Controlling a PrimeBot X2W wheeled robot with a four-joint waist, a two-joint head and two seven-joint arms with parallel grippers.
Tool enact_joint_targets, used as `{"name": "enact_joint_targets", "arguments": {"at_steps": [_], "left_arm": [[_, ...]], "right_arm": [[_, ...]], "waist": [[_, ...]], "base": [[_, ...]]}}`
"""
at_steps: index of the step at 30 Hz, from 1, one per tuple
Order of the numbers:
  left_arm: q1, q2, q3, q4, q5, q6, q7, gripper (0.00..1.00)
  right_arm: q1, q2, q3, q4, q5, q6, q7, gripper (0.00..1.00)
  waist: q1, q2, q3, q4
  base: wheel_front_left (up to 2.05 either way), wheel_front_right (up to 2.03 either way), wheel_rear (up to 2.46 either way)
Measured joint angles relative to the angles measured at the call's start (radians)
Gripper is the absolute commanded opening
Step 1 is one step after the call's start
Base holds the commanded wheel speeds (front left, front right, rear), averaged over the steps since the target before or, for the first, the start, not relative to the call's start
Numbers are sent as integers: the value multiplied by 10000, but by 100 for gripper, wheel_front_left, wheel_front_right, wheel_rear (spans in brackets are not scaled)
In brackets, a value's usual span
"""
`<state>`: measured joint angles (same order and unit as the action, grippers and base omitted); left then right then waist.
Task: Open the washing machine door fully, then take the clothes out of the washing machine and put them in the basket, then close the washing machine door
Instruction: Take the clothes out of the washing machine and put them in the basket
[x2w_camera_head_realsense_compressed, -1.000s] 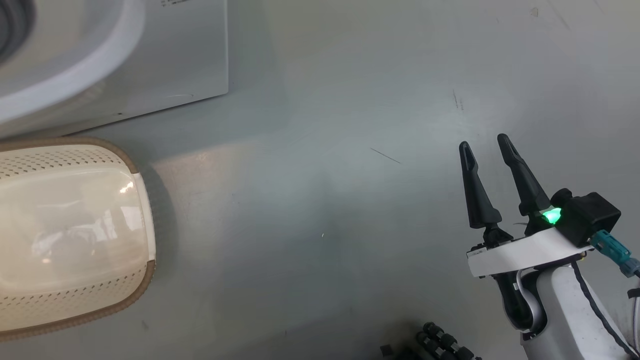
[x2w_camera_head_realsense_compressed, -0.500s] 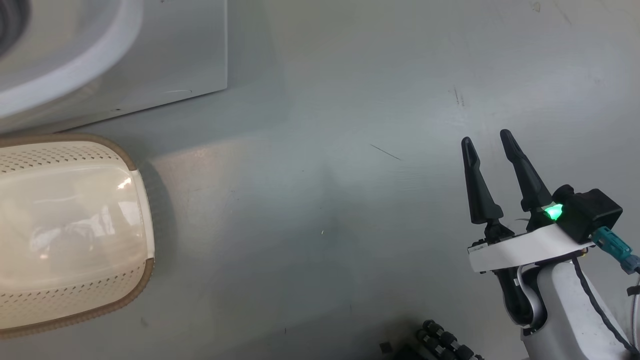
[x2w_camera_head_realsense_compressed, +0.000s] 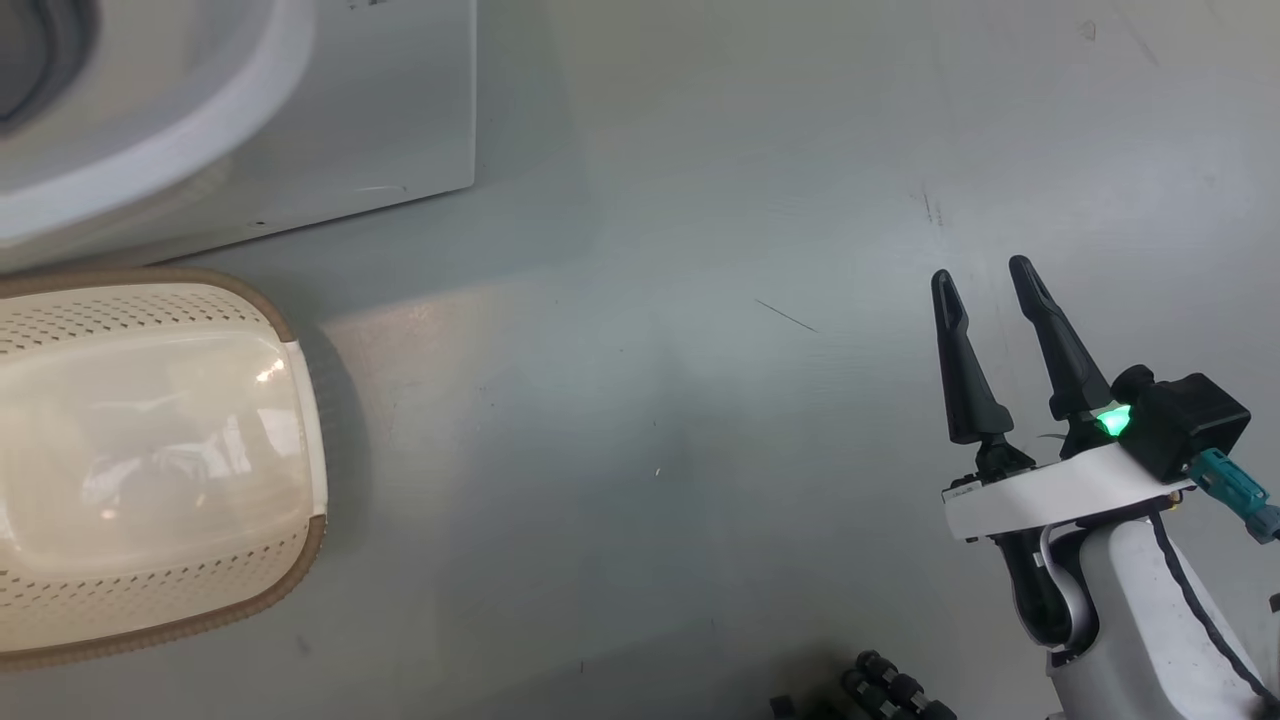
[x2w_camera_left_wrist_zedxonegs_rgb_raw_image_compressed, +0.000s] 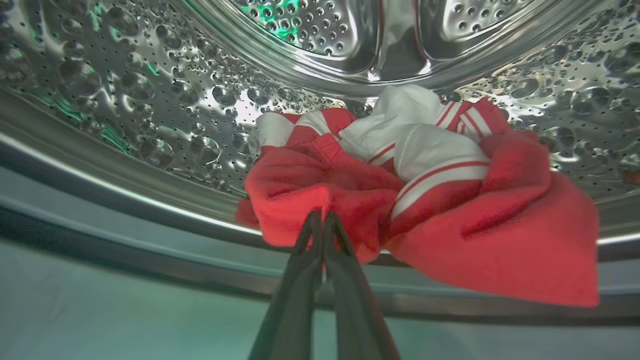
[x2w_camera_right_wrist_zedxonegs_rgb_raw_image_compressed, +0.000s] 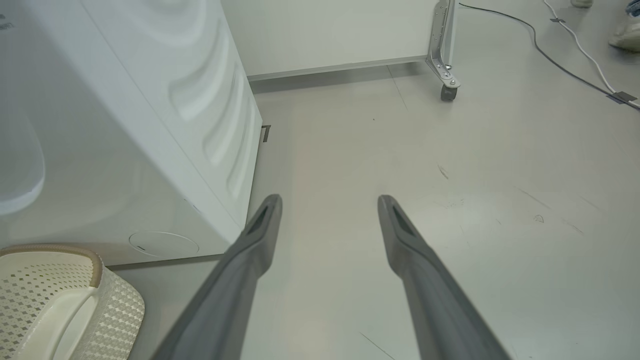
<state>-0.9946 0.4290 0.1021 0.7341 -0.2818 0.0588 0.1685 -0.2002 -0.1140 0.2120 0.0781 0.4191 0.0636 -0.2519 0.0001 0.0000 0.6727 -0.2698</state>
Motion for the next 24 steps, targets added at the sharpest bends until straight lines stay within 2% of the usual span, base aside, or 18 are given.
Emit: {"name": "enact_joint_targets", "arguments": {"at_steps": [12, 24], "left_arm": [[373, -725, -102, 545, -109, -305, -1317, 0], [1586, -1358, -226, 995, -364, -826, -2909, 0]], "right_arm": [[-16, -36, -267, 148, -174, 2, 0, 100], [82, -127, -500, 412, -345, 58, 0, 100]], "waist": [[0, 0, -695, 321], [0, 0, -1884, 852]], "base": [[0, 0, 0], [0, 0, 0]]}}
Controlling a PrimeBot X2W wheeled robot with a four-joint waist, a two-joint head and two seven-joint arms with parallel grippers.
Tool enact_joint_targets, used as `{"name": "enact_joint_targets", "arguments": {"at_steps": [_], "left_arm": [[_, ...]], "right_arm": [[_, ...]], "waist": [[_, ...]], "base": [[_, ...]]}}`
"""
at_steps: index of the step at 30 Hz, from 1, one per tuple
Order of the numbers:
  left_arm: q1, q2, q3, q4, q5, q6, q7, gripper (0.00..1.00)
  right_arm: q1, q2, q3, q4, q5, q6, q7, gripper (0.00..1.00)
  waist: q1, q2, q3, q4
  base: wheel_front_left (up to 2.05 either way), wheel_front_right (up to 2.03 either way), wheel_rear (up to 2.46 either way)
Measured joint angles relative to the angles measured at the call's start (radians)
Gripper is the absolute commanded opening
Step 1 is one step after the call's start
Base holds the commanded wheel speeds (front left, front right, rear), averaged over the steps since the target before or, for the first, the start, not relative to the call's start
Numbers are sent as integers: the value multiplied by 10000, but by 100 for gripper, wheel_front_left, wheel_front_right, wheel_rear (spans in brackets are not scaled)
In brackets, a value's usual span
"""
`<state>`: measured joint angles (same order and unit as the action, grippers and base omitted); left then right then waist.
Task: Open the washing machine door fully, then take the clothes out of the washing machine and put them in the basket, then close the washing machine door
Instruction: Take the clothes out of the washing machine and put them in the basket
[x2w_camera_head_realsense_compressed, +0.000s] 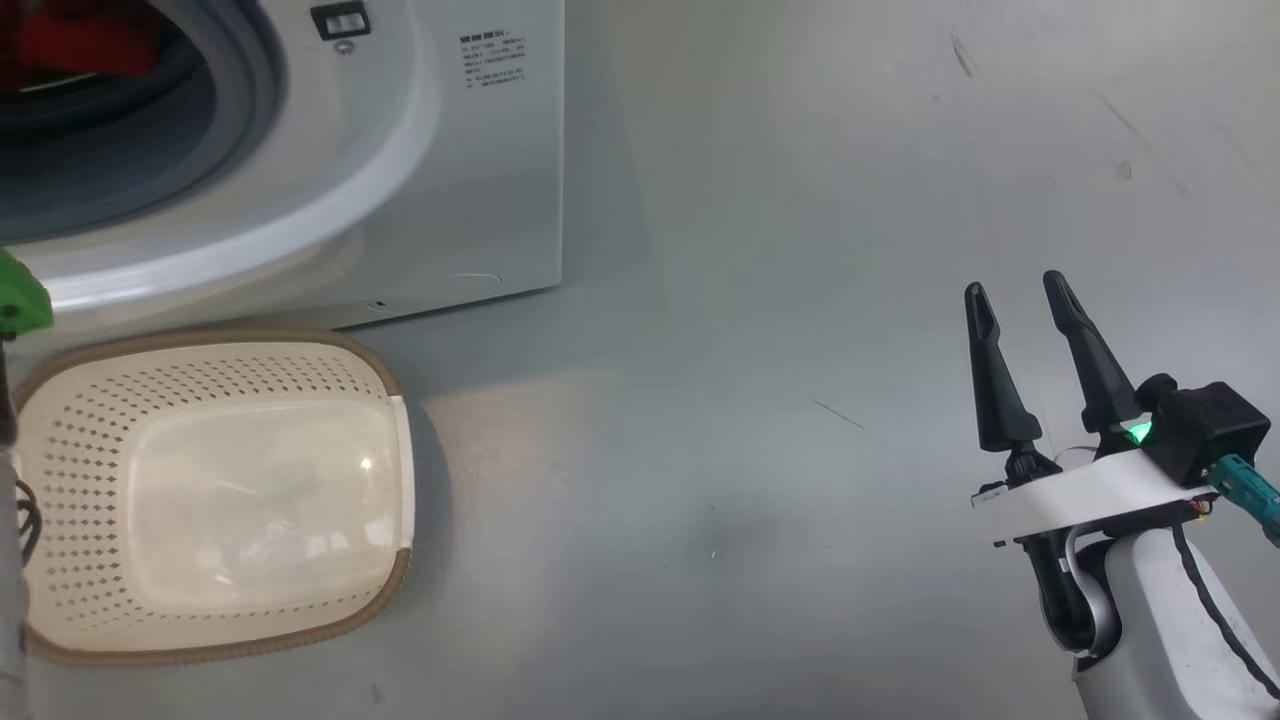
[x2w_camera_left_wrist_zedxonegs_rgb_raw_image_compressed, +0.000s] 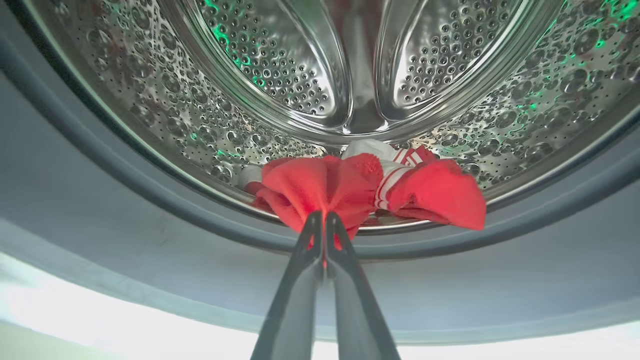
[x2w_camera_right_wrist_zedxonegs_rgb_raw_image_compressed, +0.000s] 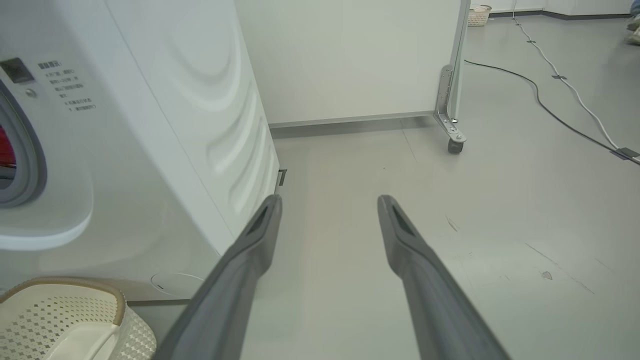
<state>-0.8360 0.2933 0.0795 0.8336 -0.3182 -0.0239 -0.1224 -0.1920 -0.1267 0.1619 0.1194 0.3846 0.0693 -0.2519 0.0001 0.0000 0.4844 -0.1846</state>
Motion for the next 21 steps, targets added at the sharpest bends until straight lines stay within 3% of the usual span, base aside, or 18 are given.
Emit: {"name": "enact_joint_targets", "arguments": {"at_steps": [9, 21], "left_arm": [[986, -372, -180, 42, -2, -359, -963, 0], [2372, -1110, -489, -412, -2, -629, -1264, 0]], "right_arm": [[643, -100, -278, 236, 0, -2, 0, 100], [1635, -182, -527, 483, 0, -12, 0, 100]], "waist": [[0, 0, -1006, 424], [-1, 0, -2777, 1215]], "base": [[0, 0, 0], [0, 0, 0]]}}
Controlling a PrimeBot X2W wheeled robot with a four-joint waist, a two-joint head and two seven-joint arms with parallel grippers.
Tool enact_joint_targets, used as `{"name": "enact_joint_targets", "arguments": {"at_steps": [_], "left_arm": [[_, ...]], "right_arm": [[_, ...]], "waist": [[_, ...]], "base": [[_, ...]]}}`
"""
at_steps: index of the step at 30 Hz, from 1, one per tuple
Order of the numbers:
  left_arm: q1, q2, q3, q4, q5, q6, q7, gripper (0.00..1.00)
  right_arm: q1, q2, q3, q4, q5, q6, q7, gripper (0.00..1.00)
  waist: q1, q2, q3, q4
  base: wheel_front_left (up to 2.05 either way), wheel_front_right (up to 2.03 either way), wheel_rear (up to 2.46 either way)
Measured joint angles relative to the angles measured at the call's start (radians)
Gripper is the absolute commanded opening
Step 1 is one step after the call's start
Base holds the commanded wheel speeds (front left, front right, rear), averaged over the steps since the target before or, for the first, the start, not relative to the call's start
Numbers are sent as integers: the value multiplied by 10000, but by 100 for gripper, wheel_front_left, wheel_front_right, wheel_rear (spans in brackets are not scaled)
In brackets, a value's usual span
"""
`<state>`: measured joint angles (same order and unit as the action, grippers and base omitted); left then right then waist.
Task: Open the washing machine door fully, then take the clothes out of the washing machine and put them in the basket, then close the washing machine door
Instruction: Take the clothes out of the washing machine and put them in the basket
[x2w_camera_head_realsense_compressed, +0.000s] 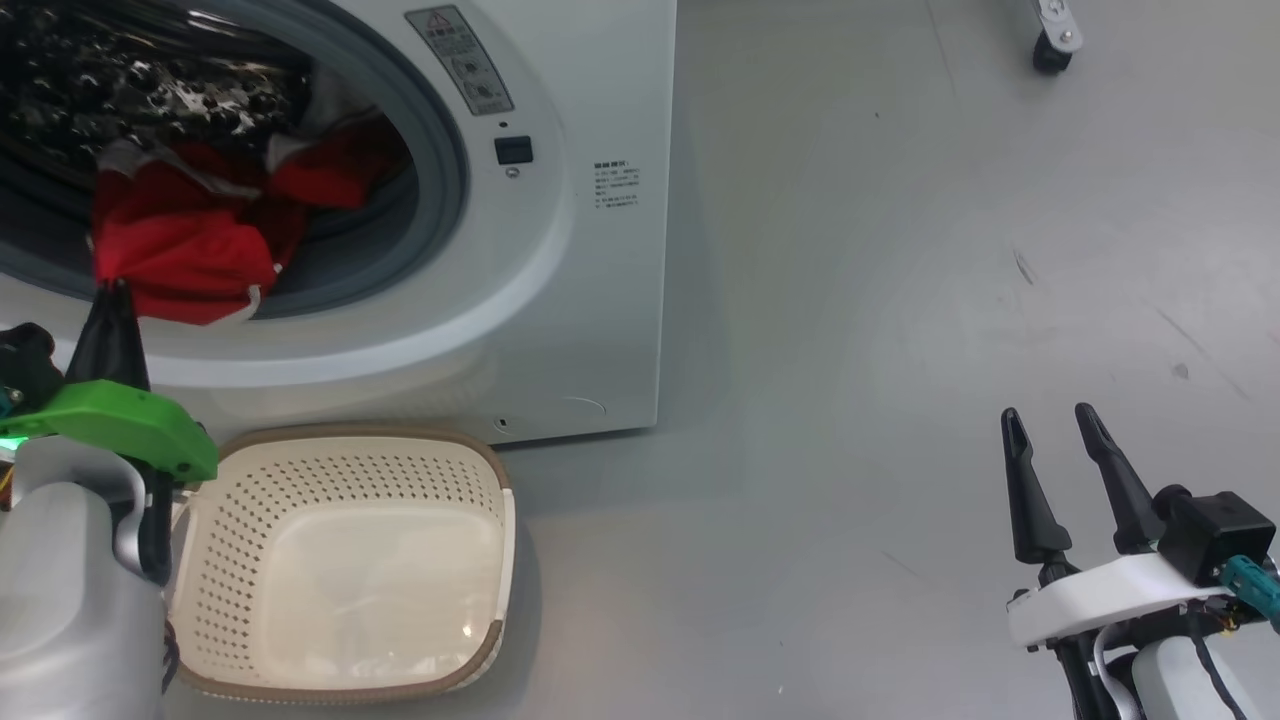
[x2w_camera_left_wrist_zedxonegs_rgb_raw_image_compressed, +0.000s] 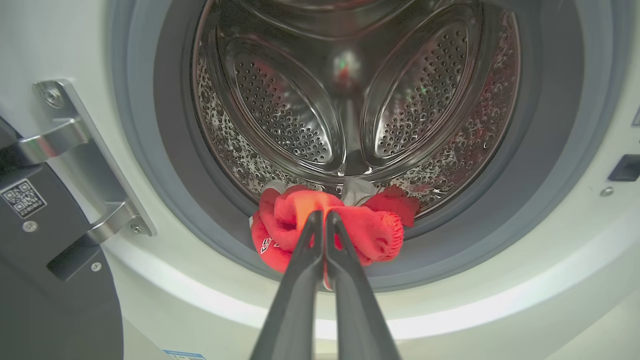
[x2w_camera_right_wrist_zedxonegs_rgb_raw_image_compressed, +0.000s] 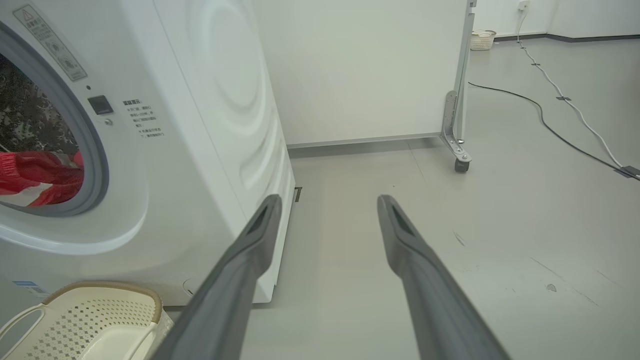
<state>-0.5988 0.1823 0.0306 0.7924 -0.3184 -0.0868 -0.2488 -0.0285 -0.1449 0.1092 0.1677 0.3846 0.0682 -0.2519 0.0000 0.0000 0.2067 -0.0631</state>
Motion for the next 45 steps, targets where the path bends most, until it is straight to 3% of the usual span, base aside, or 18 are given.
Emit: {"name": "enact_joint_targets", "arguments": {"at_steps": [11, 20, 35, 45], "left_arm": [[809, -199, -290, -1799, 19, -199, -21, 0], [1537, -453, -320, -3457, 17, -253, -33, 0], [3040, -556, -690, -3847, -71, -324, 359, 0], [3211, -591, -654, -3756, -280, -328, 767, 0]], "right_arm": [[860, 8, -31, 21, 8, -90, 0, 100], [1056, 13, -27, -276, 13, -92, 0, 100], [1133, 25, 167, -884, 6, -92, 138, 100], [1093, -188, 217, -1371, -92, -98, 370, 100]], "waist": [[-1, 0, -1414, 697], [-1, 0, -1926, 1159], [-1, 0, -1277, 1013], [-1, 0, -330, 745]], "base": [[0, 0, 0], [0, 0, 0], [0, 0, 0], [0, 0, 0]]}}
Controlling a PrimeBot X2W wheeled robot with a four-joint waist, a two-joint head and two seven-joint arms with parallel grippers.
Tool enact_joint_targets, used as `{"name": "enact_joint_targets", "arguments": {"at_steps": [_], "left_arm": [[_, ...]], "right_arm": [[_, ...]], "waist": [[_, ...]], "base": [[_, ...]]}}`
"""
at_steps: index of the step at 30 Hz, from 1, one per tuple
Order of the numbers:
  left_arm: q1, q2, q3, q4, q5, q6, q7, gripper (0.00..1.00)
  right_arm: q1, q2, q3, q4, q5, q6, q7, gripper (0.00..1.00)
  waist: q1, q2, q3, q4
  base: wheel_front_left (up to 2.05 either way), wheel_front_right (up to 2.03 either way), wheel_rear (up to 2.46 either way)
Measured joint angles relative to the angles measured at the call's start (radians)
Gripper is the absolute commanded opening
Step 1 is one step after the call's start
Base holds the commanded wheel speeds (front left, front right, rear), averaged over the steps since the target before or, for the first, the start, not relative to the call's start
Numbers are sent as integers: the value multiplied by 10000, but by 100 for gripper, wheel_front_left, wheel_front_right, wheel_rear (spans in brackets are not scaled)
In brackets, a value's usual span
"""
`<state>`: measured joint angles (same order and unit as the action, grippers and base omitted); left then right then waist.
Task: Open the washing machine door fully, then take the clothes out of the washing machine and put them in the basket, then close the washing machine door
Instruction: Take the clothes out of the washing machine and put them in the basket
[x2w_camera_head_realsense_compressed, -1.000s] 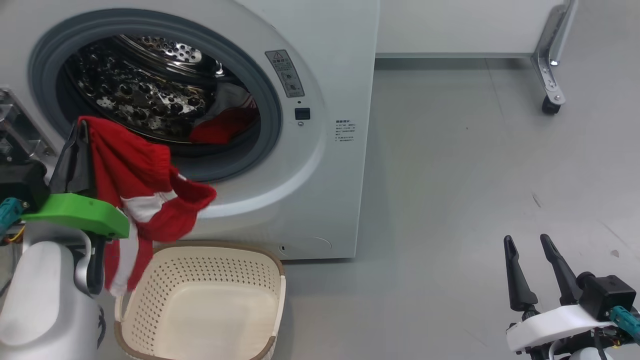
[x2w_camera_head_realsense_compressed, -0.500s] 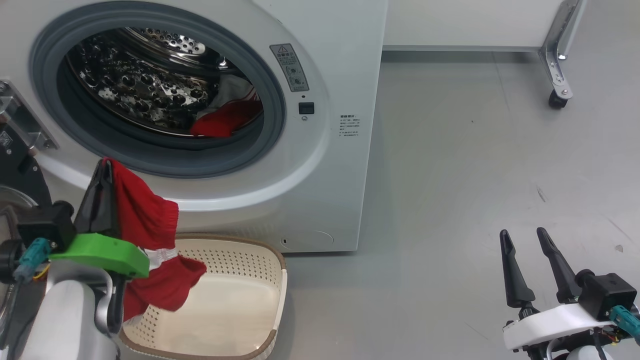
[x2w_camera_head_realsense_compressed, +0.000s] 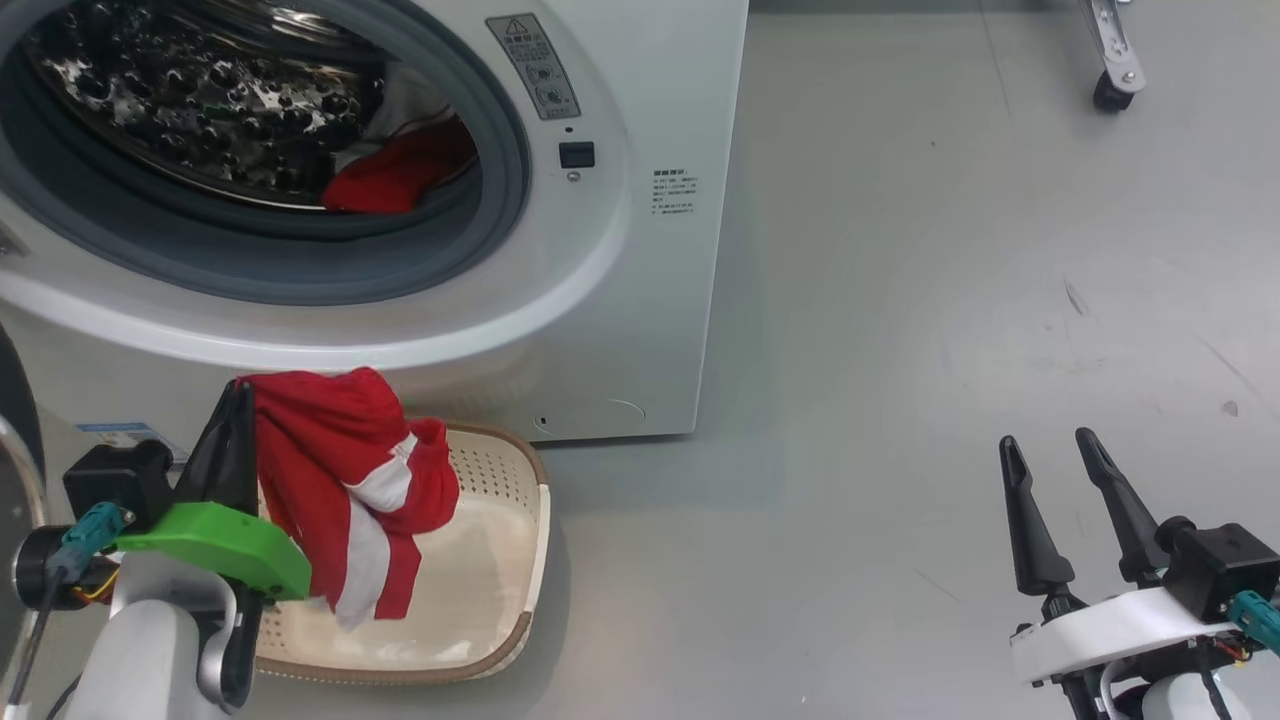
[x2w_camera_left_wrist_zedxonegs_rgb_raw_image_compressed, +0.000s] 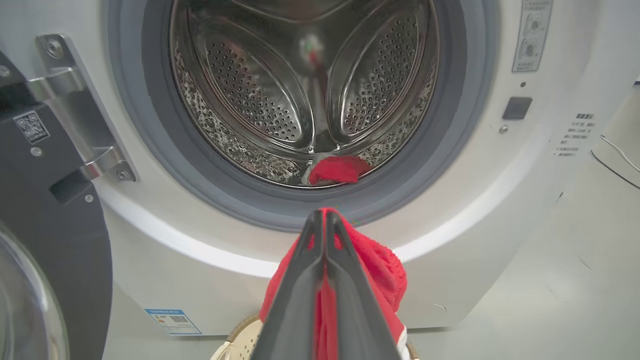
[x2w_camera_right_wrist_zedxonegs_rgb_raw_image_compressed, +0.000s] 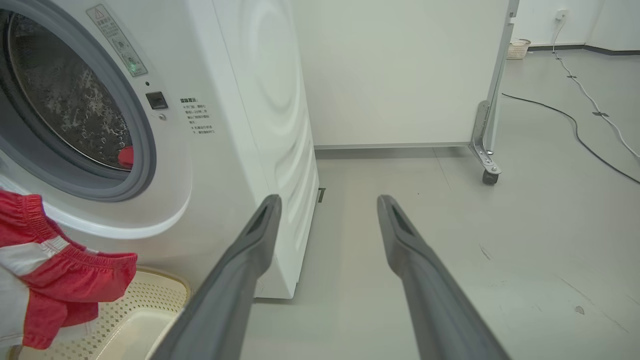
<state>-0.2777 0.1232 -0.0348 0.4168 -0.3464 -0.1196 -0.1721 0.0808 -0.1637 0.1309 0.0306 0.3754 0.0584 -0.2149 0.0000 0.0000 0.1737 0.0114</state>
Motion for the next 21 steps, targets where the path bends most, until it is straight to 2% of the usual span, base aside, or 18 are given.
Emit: {"name": "enact_joint_targets", "arguments": {"at_steps": [12, 21], "left_arm": [[-55, 203, 38, 1095, 48, 134, 433, 0], [-822, 389, 155, 1714, 52, 276, 566, 0]], "right_arm": [[-698, -36, 134, -573, -84, 6, 176, 100], [-1049, -4, 150, -681, -82, 8, 176, 100]], "waist": [[0, 0, 1505, -538], [0, 0, 2467, -1059]], "base": [[0, 0, 0], [0, 0, 0]]}}
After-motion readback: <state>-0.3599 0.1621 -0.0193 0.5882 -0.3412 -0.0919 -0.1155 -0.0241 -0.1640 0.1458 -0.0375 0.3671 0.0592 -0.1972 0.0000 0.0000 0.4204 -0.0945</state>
